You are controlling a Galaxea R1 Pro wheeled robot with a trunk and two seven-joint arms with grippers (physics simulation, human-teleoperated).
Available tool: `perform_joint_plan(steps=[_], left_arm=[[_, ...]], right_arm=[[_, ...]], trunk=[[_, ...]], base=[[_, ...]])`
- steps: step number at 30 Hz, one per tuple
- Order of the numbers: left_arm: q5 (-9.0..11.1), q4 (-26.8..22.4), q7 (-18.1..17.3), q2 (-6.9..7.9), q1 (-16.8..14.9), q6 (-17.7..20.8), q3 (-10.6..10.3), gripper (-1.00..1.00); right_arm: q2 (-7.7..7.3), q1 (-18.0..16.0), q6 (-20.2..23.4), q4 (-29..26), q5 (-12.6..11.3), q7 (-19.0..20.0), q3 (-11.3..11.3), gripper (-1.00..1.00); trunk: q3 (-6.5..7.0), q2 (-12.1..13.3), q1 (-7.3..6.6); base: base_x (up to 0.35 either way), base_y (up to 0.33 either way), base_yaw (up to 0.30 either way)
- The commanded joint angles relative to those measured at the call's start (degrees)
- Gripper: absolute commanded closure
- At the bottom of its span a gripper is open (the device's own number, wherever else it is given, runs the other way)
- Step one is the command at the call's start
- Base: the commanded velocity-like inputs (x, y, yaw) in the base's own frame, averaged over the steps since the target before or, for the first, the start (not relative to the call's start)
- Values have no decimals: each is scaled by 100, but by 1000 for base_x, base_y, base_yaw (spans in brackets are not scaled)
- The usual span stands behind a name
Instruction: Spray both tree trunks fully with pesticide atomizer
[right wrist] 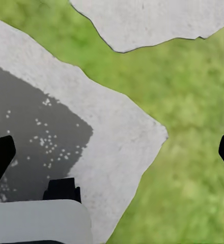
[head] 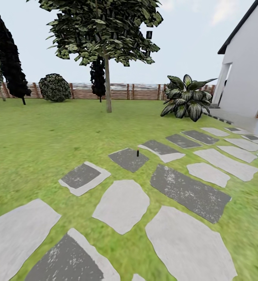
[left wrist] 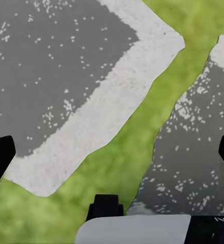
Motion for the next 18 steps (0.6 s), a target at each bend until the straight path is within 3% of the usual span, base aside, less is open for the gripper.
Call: perform_joint_plan(steps=[1, 11, 18], left_arm=[[0, 0, 0, -2, -1, 1, 0, -100], [-3, 1, 0, -4, -1, -1, 0, -100], [-5, 1, 0, -4, -1, 3, 0, -100]], right_arm=[[10, 0, -3, -2, -1, 2, -1, -100], [34, 0, -7, -10, -1, 1, -9, -100], [35, 0, -8, -11, -2, -1, -18, -100]], trunk=[[0, 0, 0], [0, 0, 0], [0, 0, 0]], base=[[304, -2, 0], [304, -9, 0], [304, -121, 0]])
